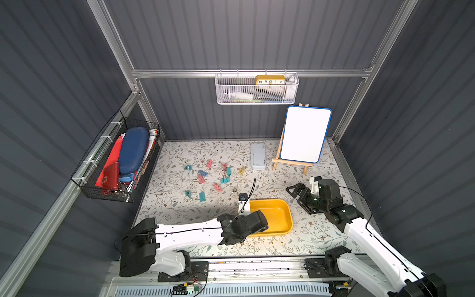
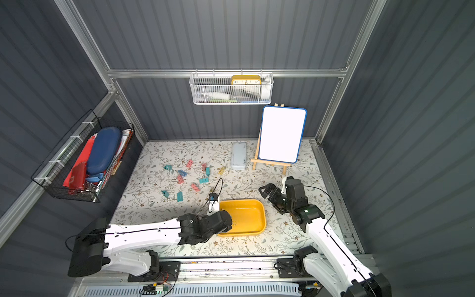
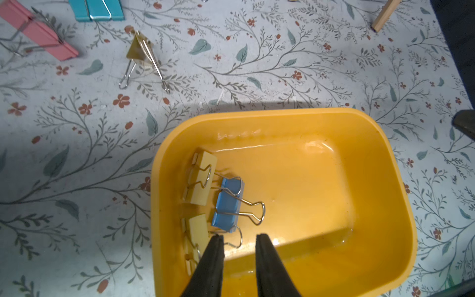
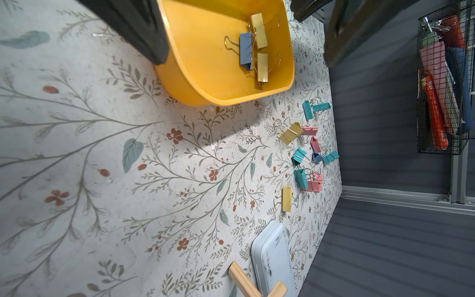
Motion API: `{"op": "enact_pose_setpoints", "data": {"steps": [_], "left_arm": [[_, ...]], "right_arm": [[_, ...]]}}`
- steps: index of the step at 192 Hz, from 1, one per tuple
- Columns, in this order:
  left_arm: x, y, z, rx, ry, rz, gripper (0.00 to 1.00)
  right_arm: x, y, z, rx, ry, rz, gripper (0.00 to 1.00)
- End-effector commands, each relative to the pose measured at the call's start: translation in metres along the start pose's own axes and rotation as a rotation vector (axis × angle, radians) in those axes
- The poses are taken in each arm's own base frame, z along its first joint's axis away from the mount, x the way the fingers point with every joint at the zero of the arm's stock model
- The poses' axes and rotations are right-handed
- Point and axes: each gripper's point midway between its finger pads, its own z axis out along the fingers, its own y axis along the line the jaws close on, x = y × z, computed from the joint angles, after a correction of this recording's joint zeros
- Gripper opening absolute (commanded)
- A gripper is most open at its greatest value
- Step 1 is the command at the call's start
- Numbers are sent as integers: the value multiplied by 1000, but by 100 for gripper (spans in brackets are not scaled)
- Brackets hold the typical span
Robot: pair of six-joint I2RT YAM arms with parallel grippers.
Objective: Put the binder clips in the storage box
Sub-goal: Pick up the binder clip at the center of the board.
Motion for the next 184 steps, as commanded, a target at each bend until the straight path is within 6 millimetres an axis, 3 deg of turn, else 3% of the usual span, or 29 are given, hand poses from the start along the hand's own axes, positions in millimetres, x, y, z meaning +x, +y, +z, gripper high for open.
{"op": "enact_pose_setpoints", "data": {"steps": [1, 15, 30, 55, 88, 100, 102, 107, 122, 127, 132, 156, 184], "left_arm": [[-59, 3, -8, 29, -105, -8, 34], [-111, 16, -2, 90, -172, -10, 39], [-182, 51, -2, 84, -294, -29, 40], [-275, 101, 2, 85, -430, 12, 47], [-360, 180, 26, 7, -518, 35, 49], [-375, 193, 30, 13, -536, 27, 53], [-388, 192, 21, 22, -567, 28, 54], [-393, 193, 19, 31, -580, 21, 57], [-392, 198, 19, 19, -587, 26, 86], [-392, 200, 16, 1, -595, 38, 90], [-376, 203, 27, -3, -557, 50, 97], [-362, 200, 29, 15, -532, 67, 99], [-367, 193, 20, 46, -550, 72, 99]], "right_arm": [[-5, 26, -4, -52, 0, -79, 98], [-1, 43, -2, -65, 9, -133, 98], [6, 66, 5, -83, 31, -185, 98], [22, 100, 27, -105, 116, -249, 97], [22, 111, 84, -44, 161, -216, 93], [14, 112, 108, -17, 139, -187, 91], [13, 112, 112, -13, 138, -183, 91], [11, 112, 122, -5, 135, -168, 89], [8, 114, 152, -5, 137, -143, 85], [7, 112, 162, 2, 138, -136, 83], [7, 111, 173, 10, 143, -127, 83], [6, 111, 216, 20, 166, -98, 80], [-1, 113, 254, 17, 143, -66, 76]]}}
